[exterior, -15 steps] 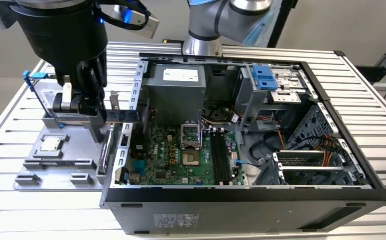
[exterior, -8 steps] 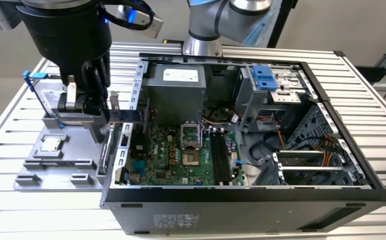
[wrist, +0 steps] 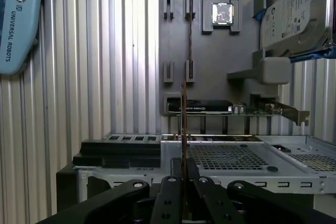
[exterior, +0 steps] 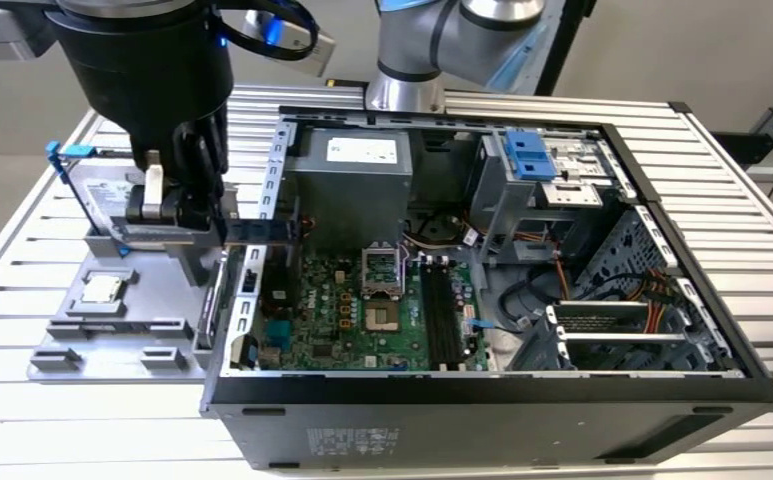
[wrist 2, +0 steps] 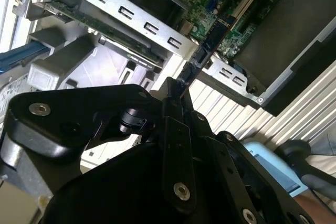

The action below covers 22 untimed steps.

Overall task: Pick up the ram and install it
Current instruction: 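Pick up the ram and move it above insertion slot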

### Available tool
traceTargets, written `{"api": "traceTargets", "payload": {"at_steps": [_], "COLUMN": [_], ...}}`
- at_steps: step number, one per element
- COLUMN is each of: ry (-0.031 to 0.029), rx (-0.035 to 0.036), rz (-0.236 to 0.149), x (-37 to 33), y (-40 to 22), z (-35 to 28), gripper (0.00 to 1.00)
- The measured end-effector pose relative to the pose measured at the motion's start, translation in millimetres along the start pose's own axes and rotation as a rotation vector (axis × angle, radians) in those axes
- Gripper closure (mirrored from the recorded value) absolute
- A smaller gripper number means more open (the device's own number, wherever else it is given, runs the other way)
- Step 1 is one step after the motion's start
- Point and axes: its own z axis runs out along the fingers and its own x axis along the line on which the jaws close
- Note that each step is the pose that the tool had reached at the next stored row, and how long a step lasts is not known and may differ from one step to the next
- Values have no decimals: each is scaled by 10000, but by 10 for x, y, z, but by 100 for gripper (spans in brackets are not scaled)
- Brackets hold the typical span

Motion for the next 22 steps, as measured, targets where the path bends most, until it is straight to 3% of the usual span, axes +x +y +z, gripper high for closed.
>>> {"api": "traceTargets", "payload": {"at_steps": [22], "ry": [0], "rx": [0], "rz": [0], "x": [-9], "y": [-153], "z": [-1], "gripper": [100]}}
